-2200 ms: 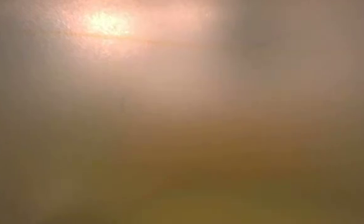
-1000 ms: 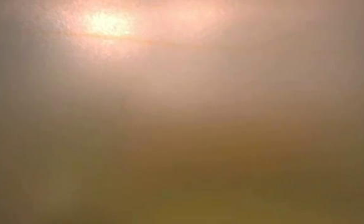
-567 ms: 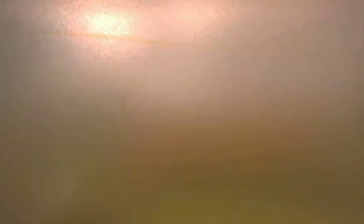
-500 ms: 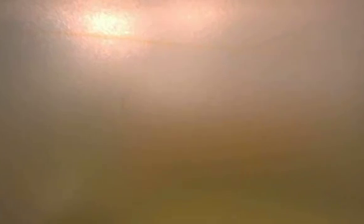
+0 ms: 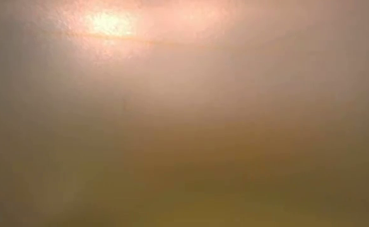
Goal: Sort silverware by color (type)
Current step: Put the black fork into the yellow bin
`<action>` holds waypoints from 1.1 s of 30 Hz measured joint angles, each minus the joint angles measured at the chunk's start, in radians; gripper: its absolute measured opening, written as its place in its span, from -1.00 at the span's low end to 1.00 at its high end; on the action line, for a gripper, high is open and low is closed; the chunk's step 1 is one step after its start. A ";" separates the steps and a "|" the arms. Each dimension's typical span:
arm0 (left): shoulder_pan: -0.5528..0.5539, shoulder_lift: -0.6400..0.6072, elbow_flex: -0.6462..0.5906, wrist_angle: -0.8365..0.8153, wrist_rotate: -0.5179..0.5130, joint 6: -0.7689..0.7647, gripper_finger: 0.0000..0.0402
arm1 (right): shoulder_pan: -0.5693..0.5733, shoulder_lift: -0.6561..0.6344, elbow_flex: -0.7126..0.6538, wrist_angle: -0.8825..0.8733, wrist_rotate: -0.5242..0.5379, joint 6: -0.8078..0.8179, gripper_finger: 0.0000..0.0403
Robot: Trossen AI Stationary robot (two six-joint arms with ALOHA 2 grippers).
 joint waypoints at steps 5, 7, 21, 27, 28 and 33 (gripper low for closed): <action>0.000 0.000 0.000 0.000 0.000 0.000 -0.63 | 0.000 -0.001 -0.021 0.027 0.014 -0.022 -0.72; 0.000 0.000 0.000 0.000 0.000 0.000 -0.63 | 0.002 -0.001 -0.024 0.049 0.031 -0.070 -0.77; 0.000 0.000 0.000 0.000 0.000 0.000 -0.63 | 0.002 -0.032 -0.022 0.058 0.027 -0.119 -0.95; 0.000 0.000 0.000 0.000 0.000 0.000 -0.63 | 0.000 -0.114 0.033 0.067 0.055 -0.105 -0.95; 0.000 0.000 0.000 0.000 0.000 0.000 -0.63 | -0.003 -0.121 0.046 0.069 0.066 -0.101 -0.95; 0.000 0.000 0.000 0.000 0.000 0.000 -0.63 | -0.015 -0.154 0.136 0.072 0.192 -0.122 -0.95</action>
